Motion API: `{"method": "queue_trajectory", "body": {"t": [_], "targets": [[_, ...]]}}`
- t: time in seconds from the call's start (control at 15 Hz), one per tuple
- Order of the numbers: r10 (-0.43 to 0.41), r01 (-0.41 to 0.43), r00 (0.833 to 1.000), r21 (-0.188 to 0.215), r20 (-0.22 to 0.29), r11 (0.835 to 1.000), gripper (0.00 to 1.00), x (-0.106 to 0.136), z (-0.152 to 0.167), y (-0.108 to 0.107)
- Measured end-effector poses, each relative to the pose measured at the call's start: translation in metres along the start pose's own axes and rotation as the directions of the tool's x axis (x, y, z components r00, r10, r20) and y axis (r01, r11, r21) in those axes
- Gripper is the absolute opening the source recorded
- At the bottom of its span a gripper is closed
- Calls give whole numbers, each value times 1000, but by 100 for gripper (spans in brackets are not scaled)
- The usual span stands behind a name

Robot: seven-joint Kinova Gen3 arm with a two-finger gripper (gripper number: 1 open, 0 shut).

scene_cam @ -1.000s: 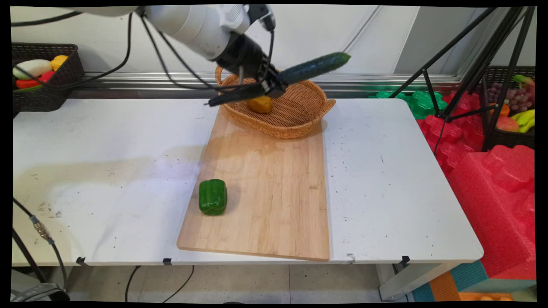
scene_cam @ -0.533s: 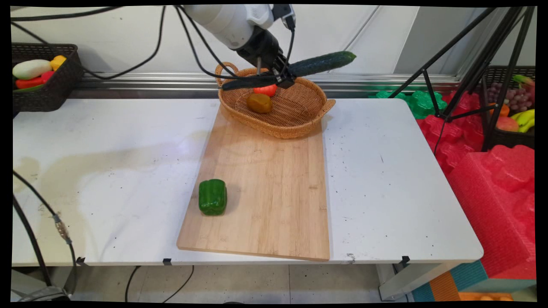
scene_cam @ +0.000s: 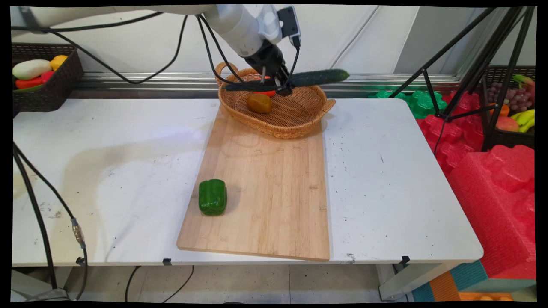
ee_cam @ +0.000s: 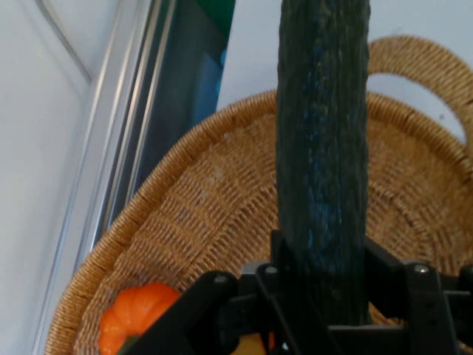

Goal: Place the picked object in the vegetable basket

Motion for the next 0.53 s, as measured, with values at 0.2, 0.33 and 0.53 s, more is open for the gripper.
{"method": "queue_trajectory", "body": {"t": [0.2,0.33,0.53], "targets": [[19,-18,999,-11,49,1000,0,-8,19,-6],[25,-24,997,-18,70,1000,0,-12,26,-6],[24,-22,994,-21,107,1000,0,-21,35,-7]]}}
